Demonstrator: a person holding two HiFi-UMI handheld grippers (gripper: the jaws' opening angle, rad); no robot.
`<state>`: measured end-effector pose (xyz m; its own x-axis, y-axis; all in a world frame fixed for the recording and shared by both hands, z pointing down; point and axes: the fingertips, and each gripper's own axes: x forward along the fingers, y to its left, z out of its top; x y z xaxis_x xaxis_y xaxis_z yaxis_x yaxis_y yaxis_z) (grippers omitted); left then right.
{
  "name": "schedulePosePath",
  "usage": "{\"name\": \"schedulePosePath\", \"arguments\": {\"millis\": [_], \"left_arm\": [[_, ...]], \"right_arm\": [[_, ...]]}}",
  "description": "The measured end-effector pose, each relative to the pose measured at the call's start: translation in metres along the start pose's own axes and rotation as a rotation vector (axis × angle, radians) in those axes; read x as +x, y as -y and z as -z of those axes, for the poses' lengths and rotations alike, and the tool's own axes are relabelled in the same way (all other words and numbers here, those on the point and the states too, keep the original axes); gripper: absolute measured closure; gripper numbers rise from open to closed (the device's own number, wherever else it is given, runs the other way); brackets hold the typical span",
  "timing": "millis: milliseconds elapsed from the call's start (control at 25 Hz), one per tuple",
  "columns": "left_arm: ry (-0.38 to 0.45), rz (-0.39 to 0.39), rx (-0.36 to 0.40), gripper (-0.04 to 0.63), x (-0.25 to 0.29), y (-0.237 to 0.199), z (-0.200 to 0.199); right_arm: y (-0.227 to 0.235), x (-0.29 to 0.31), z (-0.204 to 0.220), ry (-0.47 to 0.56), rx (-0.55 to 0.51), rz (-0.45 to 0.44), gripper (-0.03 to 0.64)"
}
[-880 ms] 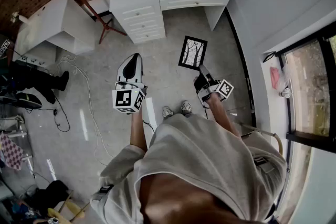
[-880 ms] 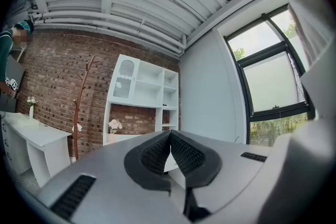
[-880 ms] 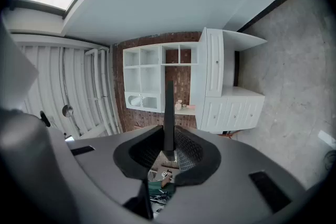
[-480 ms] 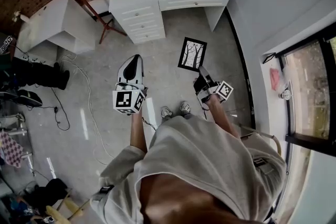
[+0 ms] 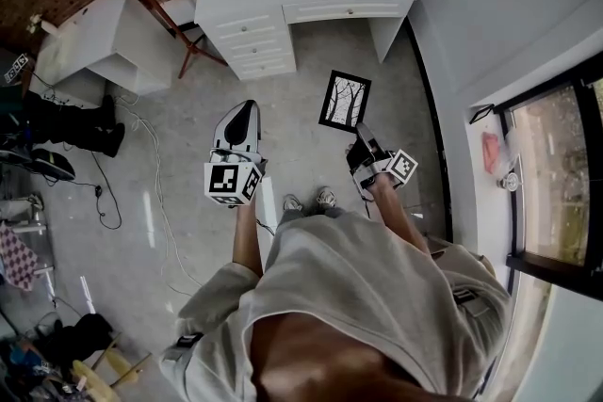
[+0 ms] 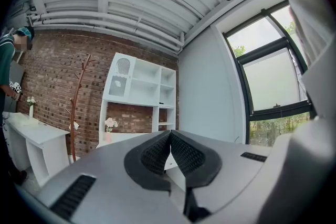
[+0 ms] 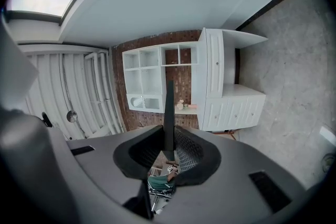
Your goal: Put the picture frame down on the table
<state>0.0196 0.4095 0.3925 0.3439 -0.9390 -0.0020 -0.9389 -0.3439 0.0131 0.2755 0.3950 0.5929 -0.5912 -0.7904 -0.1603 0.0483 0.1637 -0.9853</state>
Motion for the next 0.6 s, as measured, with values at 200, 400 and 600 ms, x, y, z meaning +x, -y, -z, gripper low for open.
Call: {"name": "schedulePosePath", "arguments": {"millis": [200,400,600], "left_arm": [[-0.006,0.01,0.002,0.578,0.011,0.017,0.005],[0.005,0.015,0.001,0.578,0.024,0.026,0.006],[0.004,0.011,-0.012,0.578,0.036,0.03,0.011]], "right_arm": [[0.006,-0.005,-0.01,-0.014,0.0,0.005,0.531],[0.01,-0.007,-0.019,-0.016,0.012,-0.001,0.531],[0.014,-0.002,-0.031,-0.023,0.013,0.002,0.531]]}}
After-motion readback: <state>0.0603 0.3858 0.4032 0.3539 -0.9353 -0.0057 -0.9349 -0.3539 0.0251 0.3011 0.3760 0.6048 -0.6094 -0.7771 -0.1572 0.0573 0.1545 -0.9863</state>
